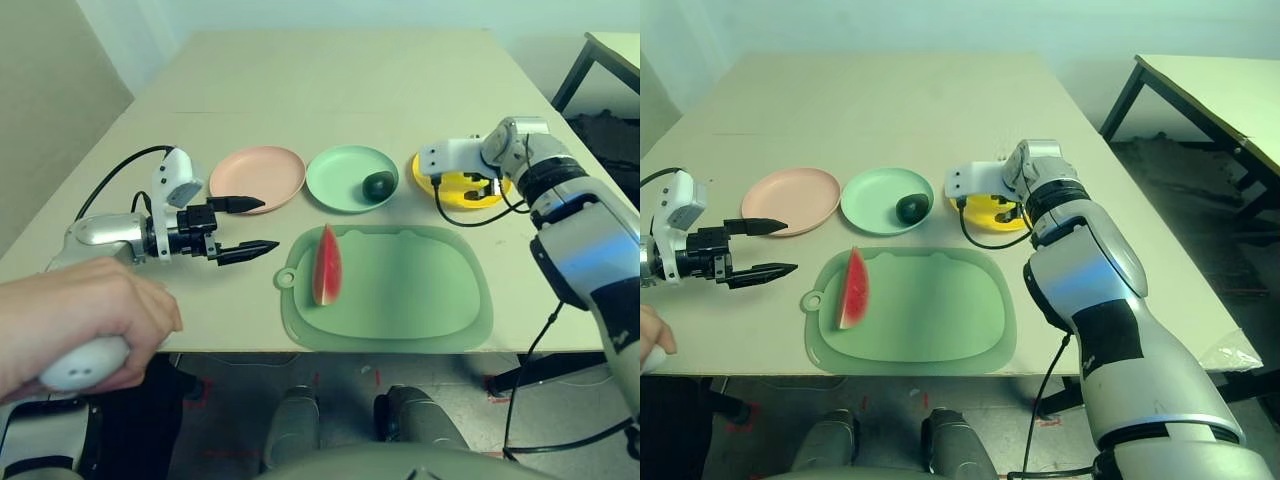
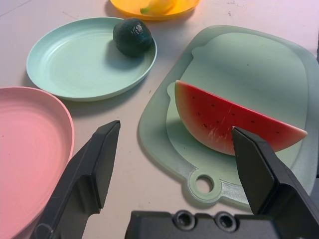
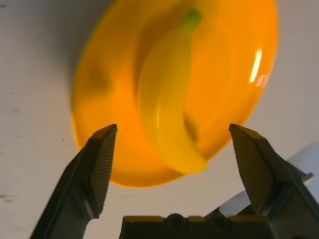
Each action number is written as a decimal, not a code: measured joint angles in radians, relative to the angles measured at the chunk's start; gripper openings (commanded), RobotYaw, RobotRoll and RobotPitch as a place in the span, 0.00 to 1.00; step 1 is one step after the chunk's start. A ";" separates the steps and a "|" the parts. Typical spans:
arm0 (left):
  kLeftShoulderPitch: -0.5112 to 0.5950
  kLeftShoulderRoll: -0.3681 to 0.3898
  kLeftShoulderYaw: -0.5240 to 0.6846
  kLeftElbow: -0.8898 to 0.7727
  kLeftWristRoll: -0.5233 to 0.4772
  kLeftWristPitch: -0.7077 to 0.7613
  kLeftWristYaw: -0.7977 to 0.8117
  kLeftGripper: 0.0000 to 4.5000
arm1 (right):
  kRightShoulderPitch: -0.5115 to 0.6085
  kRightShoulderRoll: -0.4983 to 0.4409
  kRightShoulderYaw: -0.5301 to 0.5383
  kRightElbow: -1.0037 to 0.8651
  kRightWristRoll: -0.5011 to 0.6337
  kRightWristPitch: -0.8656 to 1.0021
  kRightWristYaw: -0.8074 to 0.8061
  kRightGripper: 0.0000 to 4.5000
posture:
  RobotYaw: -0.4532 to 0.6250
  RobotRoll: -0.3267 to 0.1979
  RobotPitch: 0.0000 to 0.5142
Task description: Place the fruits into color-matched plates.
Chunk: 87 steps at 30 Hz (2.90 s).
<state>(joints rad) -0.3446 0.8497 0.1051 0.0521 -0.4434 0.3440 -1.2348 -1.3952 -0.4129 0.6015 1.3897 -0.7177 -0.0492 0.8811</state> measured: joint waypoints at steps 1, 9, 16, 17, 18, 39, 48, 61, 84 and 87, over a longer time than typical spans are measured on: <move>-0.004 0.000 0.000 0.000 0.000 0.000 0.000 1.00 | -0.012 0.000 -0.003 -0.001 0.001 -0.007 -0.009 0.99 | 0.53 0.62 0.16; -0.022 0.000 0.000 0.015 0.000 -0.004 -0.010 1.00 | -0.140 -0.005 -0.139 -0.042 0.123 -0.114 0.016 0.99 | 0.51 0.62 0.13; -0.033 -0.002 -0.005 0.051 0.007 -0.033 -0.026 1.00 | -0.105 -0.011 -0.358 -0.152 0.375 -0.075 0.245 0.99 | 0.49 0.62 0.10; -0.039 -0.002 -0.007 0.062 0.012 -0.040 -0.029 1.00 | -0.074 -0.013 -0.386 -0.177 0.411 -0.044 0.276 0.99 | 0.49 0.62 0.10; -0.042 -0.002 -0.008 0.069 0.015 -0.045 -0.030 1.00 | -0.056 -0.014 -0.396 -0.190 0.430 -0.027 0.292 0.99 | 0.49 0.62 0.09; -0.066 0.011 -0.016 0.091 0.047 -0.110 -0.072 1.00 | 0.859 -0.002 -0.631 -1.187 1.109 0.421 0.545 0.99 | 0.51 0.62 0.09; -0.250 0.040 -0.189 0.229 0.202 -0.402 -0.282 1.00 | 0.948 -0.044 -0.655 -1.055 1.124 0.115 0.651 0.99 | 0.51 0.62 0.09; -0.570 -0.050 -0.548 0.554 0.265 -0.849 -0.368 1.00 | 0.975 -0.076 -0.673 -0.859 1.137 -0.183 0.713 0.99 | 0.47 0.62 0.08; -0.734 -0.321 -0.862 0.821 0.409 -1.220 -0.363 1.00 | 1.076 -0.079 -0.658 -0.947 1.147 -0.151 0.699 0.99 | 0.44 0.62 0.04; -0.734 -0.352 -0.841 0.864 0.463 -1.242 -0.344 1.00 | 1.089 -0.079 -0.658 -0.968 1.149 -0.142 0.692 0.99 | 0.43 0.62 0.04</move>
<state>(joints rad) -1.0791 0.4979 -0.7356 0.9166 0.0194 -0.8979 -1.5791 -0.3063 -0.4915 -0.0564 0.4212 0.4312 -0.1907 1.5728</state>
